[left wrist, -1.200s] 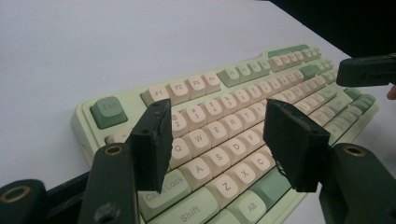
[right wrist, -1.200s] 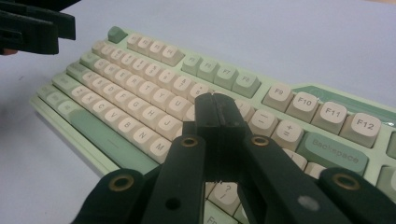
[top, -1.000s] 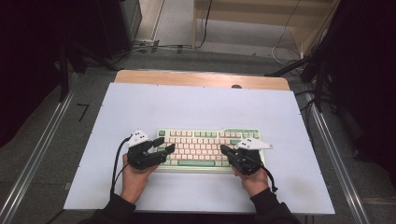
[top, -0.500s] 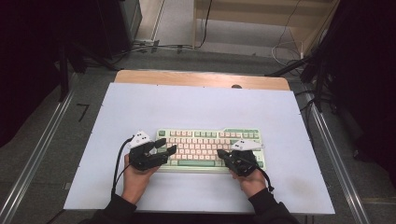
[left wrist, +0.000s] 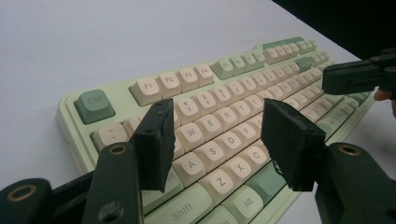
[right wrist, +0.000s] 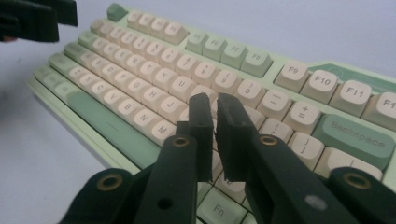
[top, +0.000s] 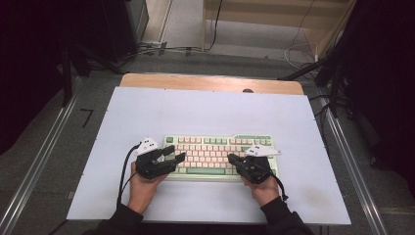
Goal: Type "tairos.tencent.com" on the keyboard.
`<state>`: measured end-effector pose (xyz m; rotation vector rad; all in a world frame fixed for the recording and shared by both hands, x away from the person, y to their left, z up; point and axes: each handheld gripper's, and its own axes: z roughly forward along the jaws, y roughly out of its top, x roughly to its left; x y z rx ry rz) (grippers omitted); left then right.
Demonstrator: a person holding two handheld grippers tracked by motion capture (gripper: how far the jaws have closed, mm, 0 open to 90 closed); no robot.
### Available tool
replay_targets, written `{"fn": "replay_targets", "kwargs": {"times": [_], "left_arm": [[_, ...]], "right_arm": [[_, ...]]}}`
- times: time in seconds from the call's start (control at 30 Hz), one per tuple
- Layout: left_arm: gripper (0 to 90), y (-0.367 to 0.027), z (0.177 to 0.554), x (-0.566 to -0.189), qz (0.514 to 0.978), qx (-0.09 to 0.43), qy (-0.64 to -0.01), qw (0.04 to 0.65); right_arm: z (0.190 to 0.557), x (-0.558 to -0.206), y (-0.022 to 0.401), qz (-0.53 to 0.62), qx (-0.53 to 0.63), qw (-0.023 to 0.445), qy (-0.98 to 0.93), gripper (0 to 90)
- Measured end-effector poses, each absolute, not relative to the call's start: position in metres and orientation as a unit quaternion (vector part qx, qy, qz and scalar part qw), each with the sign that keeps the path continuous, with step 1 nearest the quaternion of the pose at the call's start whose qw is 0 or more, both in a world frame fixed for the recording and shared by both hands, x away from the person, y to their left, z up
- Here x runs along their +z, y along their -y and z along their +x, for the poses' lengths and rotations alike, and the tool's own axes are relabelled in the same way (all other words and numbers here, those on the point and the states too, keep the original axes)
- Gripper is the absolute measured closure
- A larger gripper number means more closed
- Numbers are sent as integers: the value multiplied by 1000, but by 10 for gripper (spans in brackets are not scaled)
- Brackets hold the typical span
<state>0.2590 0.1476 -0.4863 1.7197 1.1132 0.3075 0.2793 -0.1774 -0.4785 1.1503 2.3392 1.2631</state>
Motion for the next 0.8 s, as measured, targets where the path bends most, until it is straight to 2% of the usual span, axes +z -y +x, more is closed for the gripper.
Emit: {"fn": "replay_targets", "kwargs": {"times": [0.1,0.2,0.3,0.5,0.8], "left_arm": [[454,-147,259,-487,715,128,-462,510],[454,-148,259,-486,714,128,-462,510],[454,-147,259,-487,715,127,-462,509],[452,-147,258,-487,715,128,-462,509],[435,-145,258,-487,717,130,-462,505]], "right_arm": [[280,-476,181,398,448,128,-790,687],[282,-474,185,405,457,127,-781,436],[284,-474,186,409,454,131,-780,324],[285,-475,187,413,457,132,-777,289],[286,-475,186,412,453,131,-780,281]]}}
